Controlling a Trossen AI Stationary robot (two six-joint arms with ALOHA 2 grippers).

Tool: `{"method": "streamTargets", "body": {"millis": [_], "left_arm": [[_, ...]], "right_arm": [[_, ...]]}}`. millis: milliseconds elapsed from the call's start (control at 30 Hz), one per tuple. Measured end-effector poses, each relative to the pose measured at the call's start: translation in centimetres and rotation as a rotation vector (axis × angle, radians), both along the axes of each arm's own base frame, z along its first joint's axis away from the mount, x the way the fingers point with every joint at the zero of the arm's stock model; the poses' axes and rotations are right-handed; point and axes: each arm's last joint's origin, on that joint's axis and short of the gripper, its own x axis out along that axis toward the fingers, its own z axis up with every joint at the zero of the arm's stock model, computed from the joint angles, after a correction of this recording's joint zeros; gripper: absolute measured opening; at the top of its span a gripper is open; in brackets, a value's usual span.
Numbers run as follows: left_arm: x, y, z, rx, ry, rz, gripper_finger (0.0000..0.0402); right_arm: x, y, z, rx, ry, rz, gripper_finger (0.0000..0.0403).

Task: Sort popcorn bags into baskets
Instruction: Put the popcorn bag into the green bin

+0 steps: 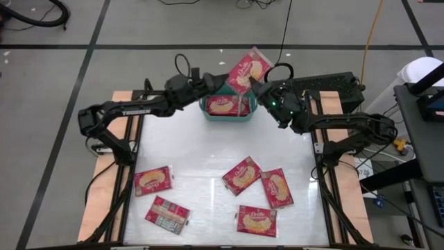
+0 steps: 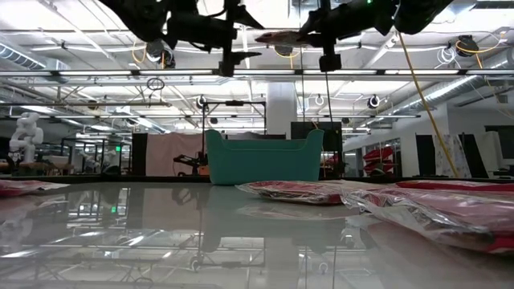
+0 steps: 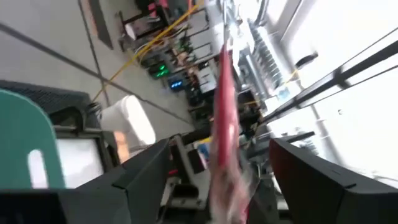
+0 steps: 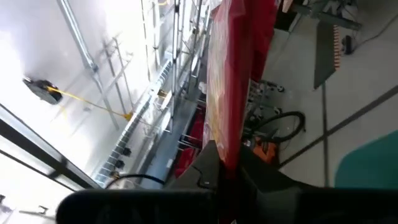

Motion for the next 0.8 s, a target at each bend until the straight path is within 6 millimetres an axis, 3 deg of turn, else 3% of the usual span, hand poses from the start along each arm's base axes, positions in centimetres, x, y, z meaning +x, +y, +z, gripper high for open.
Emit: {"method": "streamTargets", "body": {"millis": [233,500,667,800], "left_arm": [[1.1,-0.4,-1.0,0.030,0.007,-0.013,0.0205],[1.1,-0.3,-0.9,0.103,0.013,-0.036,0.0026],[0.8,0.4,-0.8,0.152,0.024,-0.060,0.0024],[-0.5,2.2,-0.3,0.188,0.028,-0.125,0.0012]], "right_arm": [[0.0,-0.1,-0.4,0.004,0.052,-0.024,0.0004],[0.1,0.0,-0.5,-0.027,0.103,0.002,0.0004],[0.1,0.0,-0.5,-0.073,0.168,0.017,0.0012],[-0.5,0.4,-0.4,-0.073,0.255,0.079,0.0053]]}}
